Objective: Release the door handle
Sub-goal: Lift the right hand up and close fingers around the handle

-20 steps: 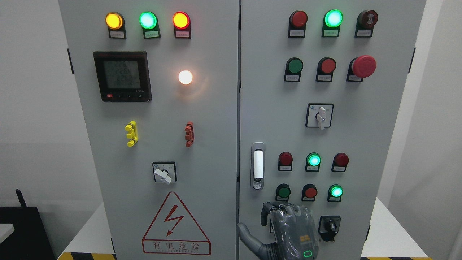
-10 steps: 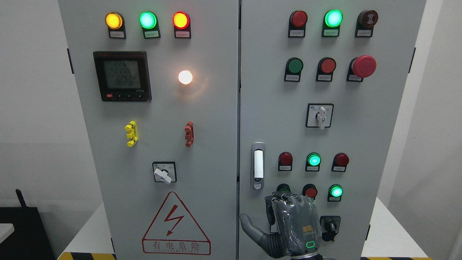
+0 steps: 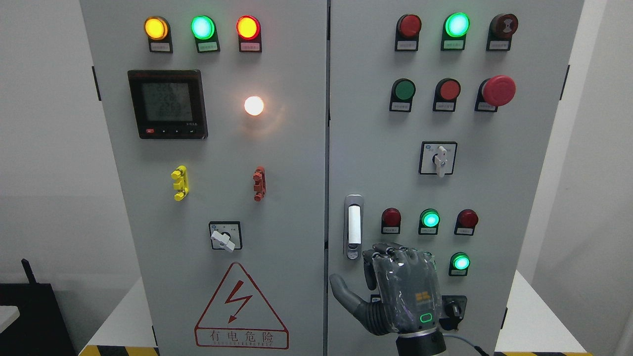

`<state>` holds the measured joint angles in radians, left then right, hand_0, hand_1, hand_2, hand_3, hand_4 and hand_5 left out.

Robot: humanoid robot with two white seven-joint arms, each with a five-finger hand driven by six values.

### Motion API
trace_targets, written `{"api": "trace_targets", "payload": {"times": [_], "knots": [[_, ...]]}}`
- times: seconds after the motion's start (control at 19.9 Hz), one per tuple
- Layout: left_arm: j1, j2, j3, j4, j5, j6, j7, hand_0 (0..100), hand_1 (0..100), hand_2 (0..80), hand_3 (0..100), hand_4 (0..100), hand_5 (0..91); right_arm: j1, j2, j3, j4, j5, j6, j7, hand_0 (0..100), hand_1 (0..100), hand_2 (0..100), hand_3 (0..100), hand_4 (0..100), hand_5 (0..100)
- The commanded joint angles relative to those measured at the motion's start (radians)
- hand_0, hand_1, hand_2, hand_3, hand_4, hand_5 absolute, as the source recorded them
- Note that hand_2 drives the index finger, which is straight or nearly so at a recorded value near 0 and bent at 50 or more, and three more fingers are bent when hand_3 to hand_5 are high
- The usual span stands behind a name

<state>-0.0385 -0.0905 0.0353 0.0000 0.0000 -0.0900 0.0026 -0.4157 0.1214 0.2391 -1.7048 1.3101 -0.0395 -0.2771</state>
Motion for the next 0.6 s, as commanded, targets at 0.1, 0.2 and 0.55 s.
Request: {"api": "trace_targets", "payload": {"times": [0.1, 0.2, 0.55], "knots": [[0.0, 0.0, 0.0, -0.009, -0.028, -0.001, 0.0, 12, 39, 0.0, 0, 0, 0.0, -0.04, 0.001, 0.002, 0.025, 0.0, 0.015, 0.01, 17, 53, 99, 100, 95, 98], [0.0, 0.0, 0.0, -0.009, -0.028, -0.001, 0.0, 12, 39, 0.0, 0, 0, 0.0, -0.046, 0.003, 0.0, 0.039, 0.0, 0.015, 0.01, 18, 52, 98, 100, 95, 98], [0.0, 0.0, 0.0, -0.009, -0.028, -0.001, 0.0, 12, 39, 0.0, 0, 0, 0.0, -0.078, 0.003, -0.001, 0.065, -0.002, 0.026, 0.03, 20, 52, 98, 100, 94, 98]]}}
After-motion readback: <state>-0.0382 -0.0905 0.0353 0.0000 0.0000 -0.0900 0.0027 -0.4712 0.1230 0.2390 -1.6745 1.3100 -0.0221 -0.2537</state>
